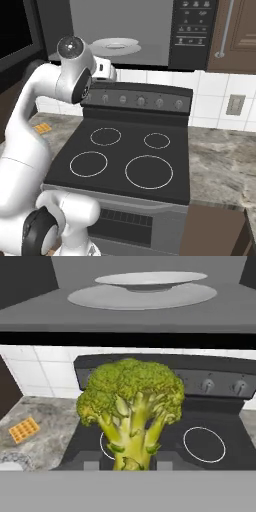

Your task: Pick the broccoli from the microwave and place it on plate located on the counter.

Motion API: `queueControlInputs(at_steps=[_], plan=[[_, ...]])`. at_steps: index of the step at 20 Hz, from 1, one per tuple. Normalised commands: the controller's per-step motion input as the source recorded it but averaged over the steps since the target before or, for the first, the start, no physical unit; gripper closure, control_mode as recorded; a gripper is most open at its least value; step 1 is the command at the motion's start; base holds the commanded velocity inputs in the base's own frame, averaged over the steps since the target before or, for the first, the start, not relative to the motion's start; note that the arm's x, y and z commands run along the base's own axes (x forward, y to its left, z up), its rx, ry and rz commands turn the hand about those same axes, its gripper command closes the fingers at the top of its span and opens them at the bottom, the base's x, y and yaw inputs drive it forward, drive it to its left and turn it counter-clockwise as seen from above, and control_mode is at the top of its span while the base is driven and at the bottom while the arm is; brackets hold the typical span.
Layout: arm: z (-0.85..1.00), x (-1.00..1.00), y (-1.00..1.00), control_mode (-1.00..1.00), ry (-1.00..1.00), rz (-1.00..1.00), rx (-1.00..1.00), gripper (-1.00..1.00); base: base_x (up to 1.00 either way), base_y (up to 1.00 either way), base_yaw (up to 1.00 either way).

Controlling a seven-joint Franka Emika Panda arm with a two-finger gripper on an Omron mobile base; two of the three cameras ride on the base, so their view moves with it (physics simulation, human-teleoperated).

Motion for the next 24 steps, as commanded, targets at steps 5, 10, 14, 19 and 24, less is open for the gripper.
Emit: queueControlInputs(at_steps=[5, 10, 14, 19, 24], plan=[[-0.93, -0.4, 0.47, -1.0, 0.33, 0.36, 0.0, 1.0, 0.0, 0.0, 0.0], [-1.0, -0.01, 0.92, -1.0, 0.16, 0.34, 0.0, 1.0, 0.0, 0.0, 0.0], [-1.0, 0.21, 0.91, -1.0, 0.06, 0.19, 0.0, 1.0, 0.0, 0.0, 0.0], [-1.0, 0.16, 0.64, -1.0, 0.01, 0.13, 0.0, 1.0, 0.0, 0.0, 0.0], [-0.8, 0.01, 0.37, -1.0, -0.04, 0.09, 0.0, 1.0, 0.0, 0.0, 0.0]])
